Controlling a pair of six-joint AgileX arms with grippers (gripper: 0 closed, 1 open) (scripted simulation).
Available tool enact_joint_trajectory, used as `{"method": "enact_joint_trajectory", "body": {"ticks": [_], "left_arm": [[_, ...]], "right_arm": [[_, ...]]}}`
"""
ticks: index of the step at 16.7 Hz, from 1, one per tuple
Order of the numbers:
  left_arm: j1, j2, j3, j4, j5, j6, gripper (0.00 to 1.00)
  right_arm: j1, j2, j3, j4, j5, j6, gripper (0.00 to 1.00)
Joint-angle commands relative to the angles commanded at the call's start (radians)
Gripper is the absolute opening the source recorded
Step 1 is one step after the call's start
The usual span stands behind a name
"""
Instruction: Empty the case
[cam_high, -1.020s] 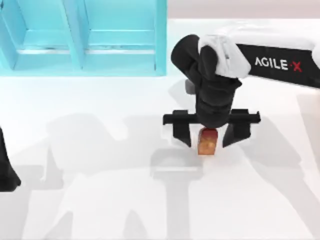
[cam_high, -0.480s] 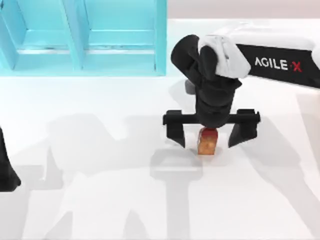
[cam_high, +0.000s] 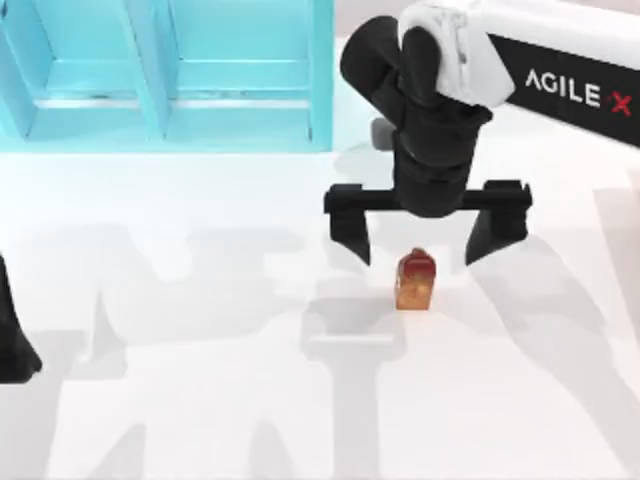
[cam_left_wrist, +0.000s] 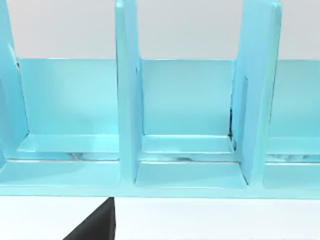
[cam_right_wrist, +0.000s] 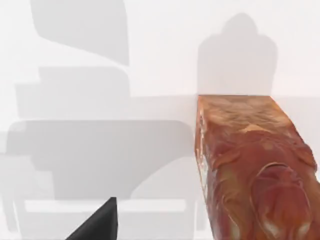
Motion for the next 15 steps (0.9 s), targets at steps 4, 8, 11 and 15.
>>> {"method": "enact_joint_trajectory", "body": {"ticks": [4, 8, 11, 15], "left_arm": [[0.0, 0.0, 0.0, 0.0, 0.0, 0.0, 1.0], [0.0, 0.0, 0.0, 0.0, 0.0, 0.0, 1.0], [0.0, 0.0, 0.0, 0.0, 0.0, 0.0, 1.0], [0.0, 0.0, 0.0, 0.0, 0.0, 0.0, 1.0]], "right_arm": [[-0.001, -0.024, 0.066, -0.085, 0.0, -0.002, 1.0], [0.0, -0.02, 0.065, -0.084, 0.0, -0.002, 1.0], [-0.033, -0.024, 0.07, -0.088, 0.002, -0.036, 1.0], [-0.212, -0.056, 0.087, -0.103, 0.006, -0.221, 1.0]]}}
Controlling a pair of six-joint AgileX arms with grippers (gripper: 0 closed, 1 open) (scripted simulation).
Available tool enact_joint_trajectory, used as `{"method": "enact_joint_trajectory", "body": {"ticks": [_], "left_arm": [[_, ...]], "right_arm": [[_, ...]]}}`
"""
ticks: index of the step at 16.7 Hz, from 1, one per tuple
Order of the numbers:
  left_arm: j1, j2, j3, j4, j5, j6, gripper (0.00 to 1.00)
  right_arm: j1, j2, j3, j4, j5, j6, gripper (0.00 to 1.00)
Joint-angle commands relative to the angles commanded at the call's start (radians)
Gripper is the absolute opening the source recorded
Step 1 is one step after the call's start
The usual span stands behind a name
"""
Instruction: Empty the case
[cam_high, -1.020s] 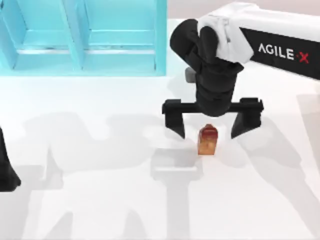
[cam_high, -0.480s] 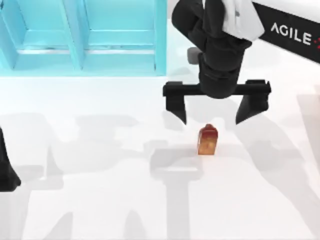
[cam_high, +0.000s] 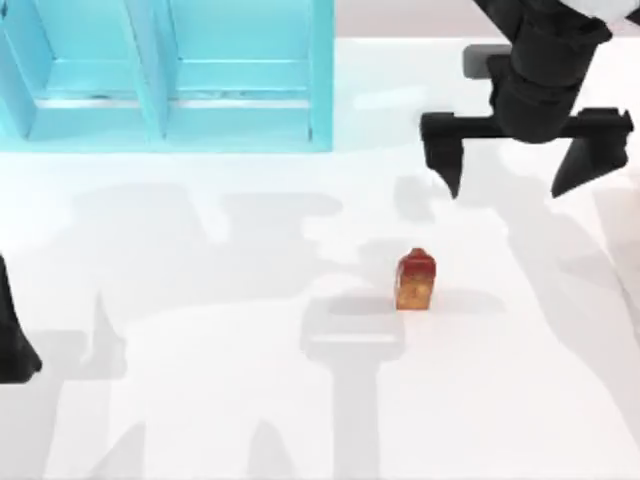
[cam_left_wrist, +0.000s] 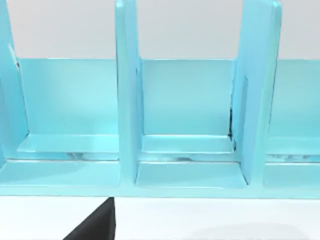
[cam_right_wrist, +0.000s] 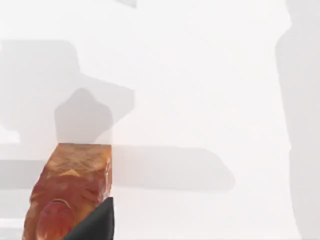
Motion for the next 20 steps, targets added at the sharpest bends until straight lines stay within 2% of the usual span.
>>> {"method": "enact_joint_trajectory", "body": {"ticks": [7, 10, 14, 20], "left_arm": [[0.0, 0.0, 0.0, 0.0, 0.0, 0.0, 1.0], [0.0, 0.0, 0.0, 0.0, 0.0, 0.0, 1.0], [0.0, 0.0, 0.0, 0.0, 0.0, 0.0, 1.0], [0.0, 0.0, 0.0, 0.0, 0.0, 0.0, 1.0]], "right_arm": [[-0.553, -0.086, 0.012, -0.049, -0.007, -0.545, 1.0], [-0.741, -0.104, -0.008, -0.082, -0.01, -0.729, 1.0], [-0.846, -0.109, -0.033, -0.111, -0.013, -0.831, 1.0], [-0.845, -0.103, -0.046, -0.093, -0.013, -0.83, 1.0]]}}
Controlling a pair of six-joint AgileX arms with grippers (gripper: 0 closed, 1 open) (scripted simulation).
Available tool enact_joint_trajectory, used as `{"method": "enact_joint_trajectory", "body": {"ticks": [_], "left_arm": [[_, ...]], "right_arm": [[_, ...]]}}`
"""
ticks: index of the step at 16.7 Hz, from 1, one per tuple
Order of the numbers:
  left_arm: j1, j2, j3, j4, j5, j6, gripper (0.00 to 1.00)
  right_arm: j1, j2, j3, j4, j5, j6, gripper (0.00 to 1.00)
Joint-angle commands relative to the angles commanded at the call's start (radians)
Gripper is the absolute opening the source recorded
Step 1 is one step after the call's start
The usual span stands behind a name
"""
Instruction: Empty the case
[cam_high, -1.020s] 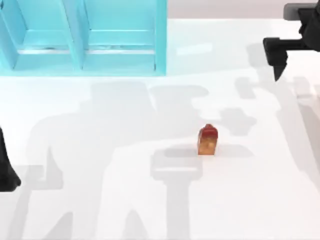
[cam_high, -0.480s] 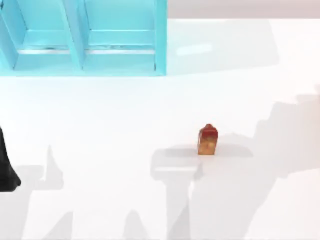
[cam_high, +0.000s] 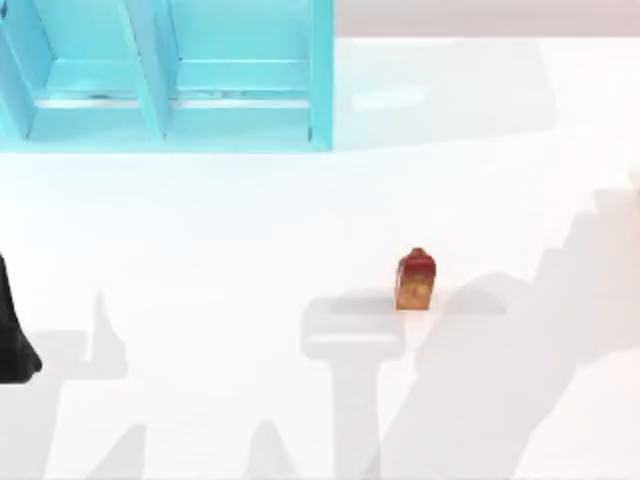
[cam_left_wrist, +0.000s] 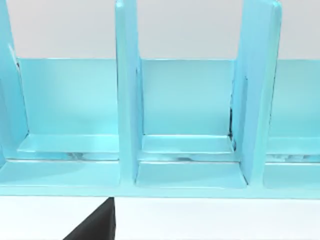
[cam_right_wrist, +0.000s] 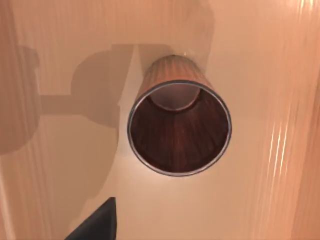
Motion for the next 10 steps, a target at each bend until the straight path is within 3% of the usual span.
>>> {"method": "enact_joint_trajectory", "body": {"ticks": [10], "left_arm": [[0.0, 0.0, 0.0, 0.0, 0.0, 0.0, 1.0]], "right_arm": [[0.002, 0.034, -0.326, 0.36, 0.0, 0.003, 1.0]]}}
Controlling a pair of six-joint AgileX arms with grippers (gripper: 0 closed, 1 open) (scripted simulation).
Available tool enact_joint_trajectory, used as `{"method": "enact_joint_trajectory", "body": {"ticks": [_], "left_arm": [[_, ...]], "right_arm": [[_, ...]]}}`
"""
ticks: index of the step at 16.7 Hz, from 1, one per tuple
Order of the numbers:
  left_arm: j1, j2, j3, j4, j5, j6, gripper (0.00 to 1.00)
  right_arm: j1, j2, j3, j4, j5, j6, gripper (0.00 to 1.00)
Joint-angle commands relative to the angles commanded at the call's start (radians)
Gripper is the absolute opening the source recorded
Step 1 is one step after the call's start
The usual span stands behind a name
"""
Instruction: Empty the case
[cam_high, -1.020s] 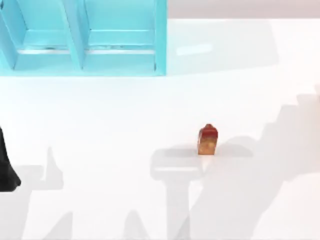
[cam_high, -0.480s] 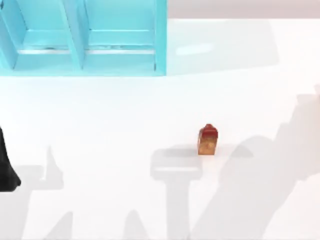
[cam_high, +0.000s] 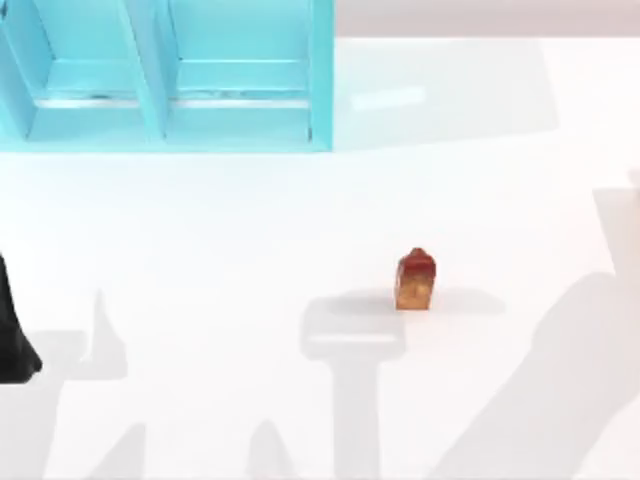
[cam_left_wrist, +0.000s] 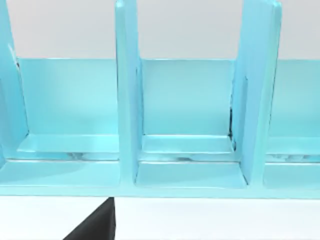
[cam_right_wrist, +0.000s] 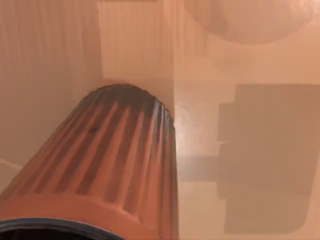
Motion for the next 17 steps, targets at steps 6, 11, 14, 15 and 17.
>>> {"method": "enact_joint_trajectory", "body": {"ticks": [6, 11, 14, 15, 17], "left_arm": [[0.0, 0.0, 0.0, 0.0, 0.0, 0.0, 1.0], [0.0, 0.0, 0.0, 0.0, 0.0, 0.0, 1.0], [0.0, 0.0, 0.0, 0.0, 0.0, 0.0, 1.0], [0.0, 0.0, 0.0, 0.0, 0.0, 0.0, 1.0], [0.0, 0.0, 0.0, 0.0, 0.0, 0.0, 1.0]], "right_arm": [[0.0, 0.0, -0.001, 0.001, 0.0, 0.0, 0.85], [0.0, 0.0, -0.001, 0.001, 0.0, 0.0, 0.47], [0.0, 0.0, -0.001, 0.001, 0.0, 0.0, 0.25], [0.0, 0.0, -0.001, 0.001, 0.0, 0.0, 0.17], [0.0, 0.0, -0.001, 0.001, 0.0, 0.0, 0.02]]}}
